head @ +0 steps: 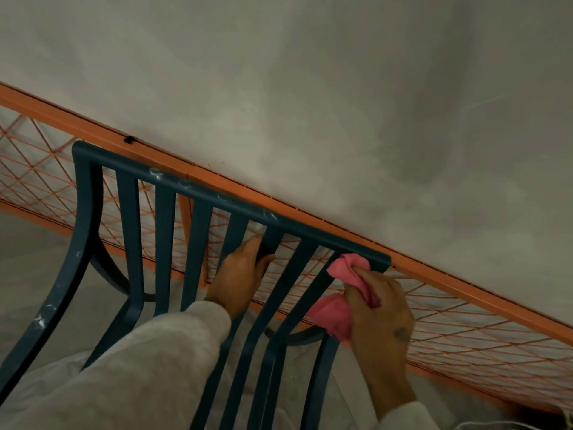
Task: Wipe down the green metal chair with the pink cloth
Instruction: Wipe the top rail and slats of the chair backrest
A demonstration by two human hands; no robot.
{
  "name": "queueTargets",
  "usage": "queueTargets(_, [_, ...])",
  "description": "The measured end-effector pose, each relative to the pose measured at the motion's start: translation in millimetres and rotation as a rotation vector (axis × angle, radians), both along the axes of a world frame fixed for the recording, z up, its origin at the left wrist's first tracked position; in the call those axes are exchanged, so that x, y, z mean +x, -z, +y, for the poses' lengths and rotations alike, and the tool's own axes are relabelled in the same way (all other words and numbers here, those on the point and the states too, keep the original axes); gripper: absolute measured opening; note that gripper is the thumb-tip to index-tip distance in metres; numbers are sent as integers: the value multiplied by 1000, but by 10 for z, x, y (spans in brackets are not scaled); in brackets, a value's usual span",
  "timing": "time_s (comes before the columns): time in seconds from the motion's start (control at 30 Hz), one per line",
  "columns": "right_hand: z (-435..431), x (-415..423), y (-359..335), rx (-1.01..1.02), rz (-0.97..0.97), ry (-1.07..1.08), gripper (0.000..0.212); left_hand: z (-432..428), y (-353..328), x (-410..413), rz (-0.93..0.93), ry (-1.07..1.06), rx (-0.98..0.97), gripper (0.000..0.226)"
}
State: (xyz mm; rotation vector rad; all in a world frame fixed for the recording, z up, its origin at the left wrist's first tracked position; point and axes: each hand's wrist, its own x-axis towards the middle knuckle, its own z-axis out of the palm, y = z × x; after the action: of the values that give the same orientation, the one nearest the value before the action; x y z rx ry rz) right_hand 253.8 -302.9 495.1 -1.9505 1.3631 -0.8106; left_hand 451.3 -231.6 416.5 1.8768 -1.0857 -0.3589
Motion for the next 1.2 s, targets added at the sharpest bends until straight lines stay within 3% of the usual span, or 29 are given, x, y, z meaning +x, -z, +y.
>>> queueTargets(0.3, [-22,251,567,-183,81,51,27,-5,59,48,-35,23,-54,24])
queueTargets(0.53, [193,193,646,117,379,-130,28,-2,50,22,-42,17,-61,27])
queueTargets(0.73, [206,425,248,-296,65,-150,35,5,63,44,-39,39,-71,27])
queueTargets(0.87, [124,652,430,-383,102,-119,32,11,52,53,-44,39,-72,27])
queueTargets(1.0, [227,640,822,-325,170,-146,28,-6,70,89,-35,37,-60,25])
queueTargets(1.13, [340,539,1111,23,444,-232,27,-9,49,65,-54,51,-34,28])
queueTargets(1.2, [329,482,1099,156,454,-271,30,14,11,119,-14,113,5,27])
